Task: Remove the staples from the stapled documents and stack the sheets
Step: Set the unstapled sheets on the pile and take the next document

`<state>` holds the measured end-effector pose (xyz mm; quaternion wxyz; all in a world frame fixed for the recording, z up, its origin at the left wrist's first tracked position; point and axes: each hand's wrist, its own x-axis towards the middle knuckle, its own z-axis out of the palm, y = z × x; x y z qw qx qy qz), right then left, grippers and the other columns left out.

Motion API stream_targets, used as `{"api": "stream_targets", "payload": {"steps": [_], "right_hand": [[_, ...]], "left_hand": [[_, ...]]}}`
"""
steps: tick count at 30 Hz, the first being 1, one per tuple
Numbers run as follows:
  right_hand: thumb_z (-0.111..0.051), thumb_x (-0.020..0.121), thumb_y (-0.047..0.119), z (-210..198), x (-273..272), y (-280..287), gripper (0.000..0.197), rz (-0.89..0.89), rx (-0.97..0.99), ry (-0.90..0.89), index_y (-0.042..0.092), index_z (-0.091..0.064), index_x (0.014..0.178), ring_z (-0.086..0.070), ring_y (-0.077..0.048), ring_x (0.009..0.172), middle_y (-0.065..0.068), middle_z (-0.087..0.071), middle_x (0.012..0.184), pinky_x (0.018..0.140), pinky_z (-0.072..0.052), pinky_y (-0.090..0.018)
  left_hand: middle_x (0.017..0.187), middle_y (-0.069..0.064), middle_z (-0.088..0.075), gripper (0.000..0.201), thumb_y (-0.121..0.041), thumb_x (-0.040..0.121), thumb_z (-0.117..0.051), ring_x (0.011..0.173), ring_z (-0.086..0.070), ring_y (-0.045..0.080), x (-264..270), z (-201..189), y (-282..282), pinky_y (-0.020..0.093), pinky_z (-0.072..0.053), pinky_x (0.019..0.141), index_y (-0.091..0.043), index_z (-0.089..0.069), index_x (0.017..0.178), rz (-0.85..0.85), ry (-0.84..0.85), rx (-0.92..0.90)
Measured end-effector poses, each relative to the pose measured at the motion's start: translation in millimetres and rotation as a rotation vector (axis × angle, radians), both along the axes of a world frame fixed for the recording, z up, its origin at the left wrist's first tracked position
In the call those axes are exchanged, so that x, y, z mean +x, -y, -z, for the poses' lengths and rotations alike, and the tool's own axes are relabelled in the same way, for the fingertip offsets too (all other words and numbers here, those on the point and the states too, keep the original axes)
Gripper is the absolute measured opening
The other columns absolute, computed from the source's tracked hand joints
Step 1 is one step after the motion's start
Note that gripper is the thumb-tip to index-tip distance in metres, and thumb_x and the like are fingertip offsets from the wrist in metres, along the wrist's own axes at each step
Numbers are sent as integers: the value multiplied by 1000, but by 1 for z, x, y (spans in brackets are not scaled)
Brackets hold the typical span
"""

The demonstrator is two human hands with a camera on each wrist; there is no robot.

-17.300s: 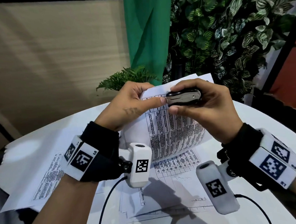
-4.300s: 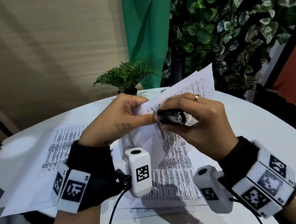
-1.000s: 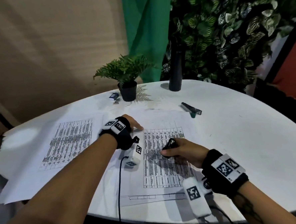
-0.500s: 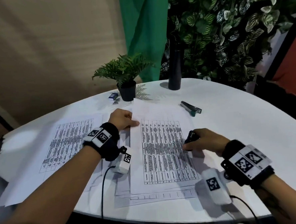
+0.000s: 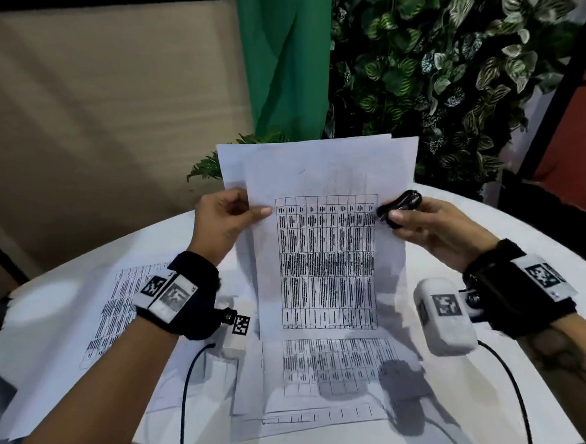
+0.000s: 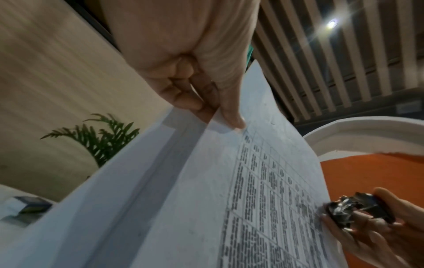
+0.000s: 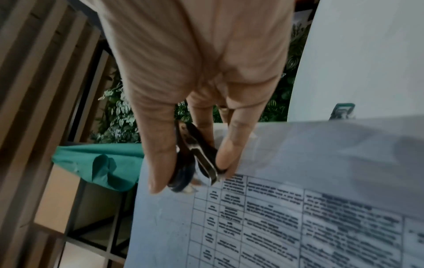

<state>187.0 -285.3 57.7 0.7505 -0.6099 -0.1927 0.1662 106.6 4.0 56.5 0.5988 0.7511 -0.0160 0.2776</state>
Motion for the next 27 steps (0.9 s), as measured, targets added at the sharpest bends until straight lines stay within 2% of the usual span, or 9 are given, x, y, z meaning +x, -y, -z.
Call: {"api": "stream_targets", "payload": {"steps": [4, 7, 9, 12, 14, 17, 21, 24, 27], "right_hand": [[-95, 21, 38, -9, 1, -2, 74, -17, 37, 45, 11, -72, 86, -68, -5, 76, -1, -73, 86, 61, -51, -15], [-95, 23, 38, -9, -5, -1, 72, -37, 45, 83, 11, -72, 86, -68, -6, 76, -2, -72, 88, 61, -51, -15], [-95, 24, 37, -9, -7, 1, 77, -47, 52, 84, 7, -69, 90, -68, -7, 76, -3, -72, 88, 62, -51, -15], [-95, 27, 36, -12, -8, 0, 73, -56, 74, 75, 7, -70, 89, -67, -5, 73, -2, -72, 86, 60, -51, -14], [-95, 26, 38, -19, -7, -3, 66, -51, 80, 80, 11, -74, 82, -66, -4, 73, -1, -72, 84, 60, -51, -13], [-94, 23, 40, -40, -4, -7, 63, -1, 79, 151, 12, -75, 76, -67, -4, 72, 2, -72, 80, 63, -52, -14], [-92, 36, 35, -71, -11, -2, 52, 6, 197, 308, 17, -74, 81, -67, -6, 74, 5, -73, 80, 73, -52, -17], [-91, 40, 36, -74, -26, 10, 51, -34, 246, 375, 19, -74, 85, -66, -7, 74, 5, -73, 81, 76, -50, -19], [-92, 33, 41, -47, -38, 23, 59, -48, 161, 324, 17, -75, 85, -67, -7, 74, 4, -73, 82, 76, -52, -19]], "left_hand": [[64, -12, -69, 14, 0, 68, -77, 60, -59, -1, -6, -10, 1, 13, -46, 62, -7, -66, 73, -4, 89, 24], [69, -11, -56, 36, -18, 59, -88, 61, -45, 1, -11, -5, -6, 15, -39, 60, -23, -55, 73, -242, 189, 75], [83, -10, -53, 55, -27, 52, -92, 70, -47, -1, -8, -3, -14, 15, -41, 66, -27, -48, 85, -340, 168, 68], [110, -1, -66, 70, -21, 57, -90, 100, -65, 10, 0, -6, -19, 26, -53, 87, -8, -53, 116, -80, -28, -111], [104, 0, -72, 53, -7, 74, -75, 93, -69, 9, 3, -13, -16, 23, -55, 82, 2, -56, 123, 61, -165, -143], [110, 4, -70, 40, -5, 81, -69, 90, -68, 5, 9, -35, -12, 21, -53, 83, -3, -60, 120, 80, -155, -92], [78, -18, -72, 21, -2, 77, -73, 78, -66, -4, 2, -83, -5, 15, -51, 75, -19, -70, 88, -19, 112, -60], [73, -27, -69, 30, -6, 76, -73, 75, -64, -10, -24, -100, 4, 9, -48, 72, -34, -75, 69, -7, 211, 91], [90, -19, -72, 34, -1, 70, -74, 88, -66, -1, -49, -80, 2, 15, -50, 77, -26, -72, 94, 166, 93, 102]]}}
